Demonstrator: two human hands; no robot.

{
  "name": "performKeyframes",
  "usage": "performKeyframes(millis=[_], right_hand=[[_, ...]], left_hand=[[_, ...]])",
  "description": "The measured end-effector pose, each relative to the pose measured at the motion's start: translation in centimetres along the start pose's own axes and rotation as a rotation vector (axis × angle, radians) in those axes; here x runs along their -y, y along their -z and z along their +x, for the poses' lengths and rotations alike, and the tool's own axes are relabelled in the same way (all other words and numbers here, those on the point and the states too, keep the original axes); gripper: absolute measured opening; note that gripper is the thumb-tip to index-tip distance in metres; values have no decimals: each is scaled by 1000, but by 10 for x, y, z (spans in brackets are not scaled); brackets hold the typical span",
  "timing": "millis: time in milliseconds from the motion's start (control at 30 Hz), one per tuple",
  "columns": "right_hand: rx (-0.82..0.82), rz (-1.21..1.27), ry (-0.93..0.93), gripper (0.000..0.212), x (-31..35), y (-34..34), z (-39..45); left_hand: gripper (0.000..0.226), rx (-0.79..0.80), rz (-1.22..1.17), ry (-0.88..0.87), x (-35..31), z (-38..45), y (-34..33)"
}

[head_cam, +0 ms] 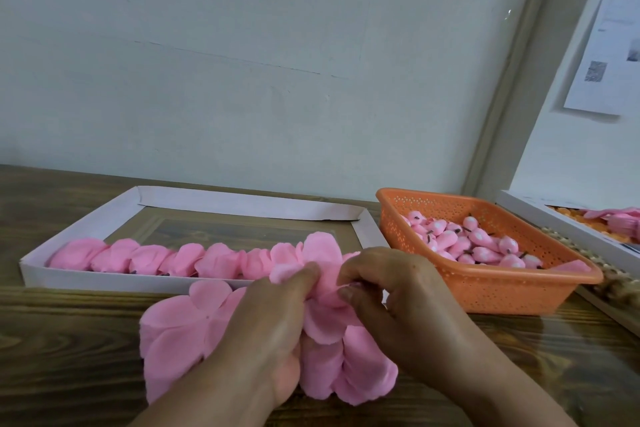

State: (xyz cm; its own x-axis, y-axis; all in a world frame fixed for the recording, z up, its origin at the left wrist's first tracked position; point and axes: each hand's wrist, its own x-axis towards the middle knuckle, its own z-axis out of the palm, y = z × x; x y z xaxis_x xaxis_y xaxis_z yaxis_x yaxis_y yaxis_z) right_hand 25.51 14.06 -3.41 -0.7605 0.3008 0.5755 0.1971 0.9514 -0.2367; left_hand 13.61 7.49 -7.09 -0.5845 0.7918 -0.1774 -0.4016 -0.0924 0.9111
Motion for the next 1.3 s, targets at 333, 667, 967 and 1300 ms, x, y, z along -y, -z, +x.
performKeyframes(millis=[333, 667, 967, 1300], right_hand=[[5, 51, -56, 13, -4, 1, 3], [-65, 260, -161, 14, -6, 3, 1], [38, 484, -360, 60, -9, 8, 4], [-3, 445, -330, 23, -8, 11, 2]], left_hand=[[24, 33, -128, -61, -6, -9, -7], [18, 134, 38, -134, -3, -12, -5], [13, 136, 79, -62, -4, -8, -1], [13, 234, 42, -42, -12, -11, 2]])
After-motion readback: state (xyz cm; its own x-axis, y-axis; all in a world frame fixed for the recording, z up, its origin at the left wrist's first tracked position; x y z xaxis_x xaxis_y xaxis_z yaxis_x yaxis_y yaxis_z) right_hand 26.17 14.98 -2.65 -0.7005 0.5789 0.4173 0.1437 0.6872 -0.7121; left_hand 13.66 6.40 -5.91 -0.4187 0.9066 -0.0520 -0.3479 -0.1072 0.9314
